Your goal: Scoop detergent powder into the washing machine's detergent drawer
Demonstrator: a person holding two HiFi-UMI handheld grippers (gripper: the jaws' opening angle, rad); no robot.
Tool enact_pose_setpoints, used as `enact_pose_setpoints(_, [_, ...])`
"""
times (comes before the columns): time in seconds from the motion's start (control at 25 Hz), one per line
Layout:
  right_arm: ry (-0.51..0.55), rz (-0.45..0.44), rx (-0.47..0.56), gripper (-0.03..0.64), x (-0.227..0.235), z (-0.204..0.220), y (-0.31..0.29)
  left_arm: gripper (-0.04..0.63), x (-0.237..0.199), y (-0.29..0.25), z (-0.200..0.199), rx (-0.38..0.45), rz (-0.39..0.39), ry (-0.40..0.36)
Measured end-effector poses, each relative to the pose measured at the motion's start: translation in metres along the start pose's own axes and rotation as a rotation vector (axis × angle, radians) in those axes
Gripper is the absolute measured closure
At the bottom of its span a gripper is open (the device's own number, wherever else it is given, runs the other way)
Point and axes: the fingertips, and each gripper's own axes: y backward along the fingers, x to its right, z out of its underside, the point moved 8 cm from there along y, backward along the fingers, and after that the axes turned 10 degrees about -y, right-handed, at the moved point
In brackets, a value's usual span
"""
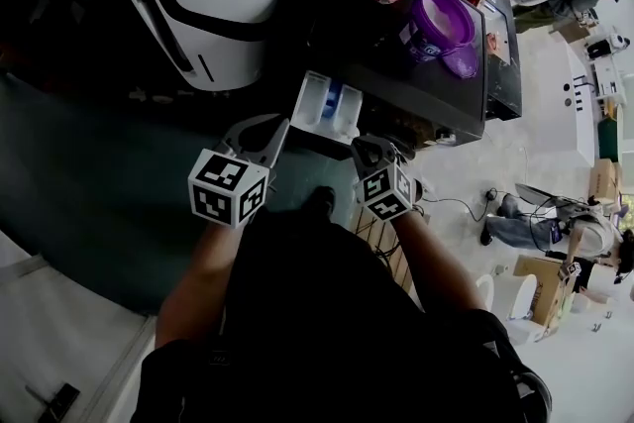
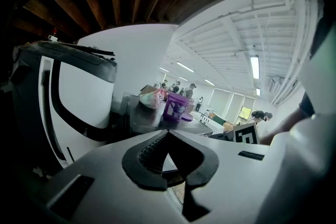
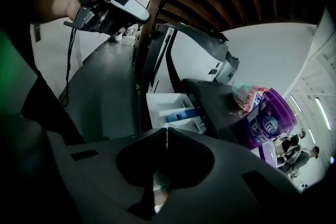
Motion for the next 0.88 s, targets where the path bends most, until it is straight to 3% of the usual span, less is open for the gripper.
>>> enact_pose_setpoints(0.32, [0.000,-0.033,0.056,0.597,0.020,0.003,-0.012,0.592,0.013,-0.027,-0.008,-0.029,-0.019,-0.005])
enact_pose_setpoints(0.64, [0.020,-0.119,0.063,0.597,0.034,0.015,-0.027,0.592,0.025,-0.052,-0.014,-0.064,-0.055,-0.002])
enact_pose_setpoints(0.88, [-0.011,-0.193,0.126,0.596,0.044,0.017,-0.025,0.592,0.034,-0.070,-0.023,-0.078,-0.074,-0.012])
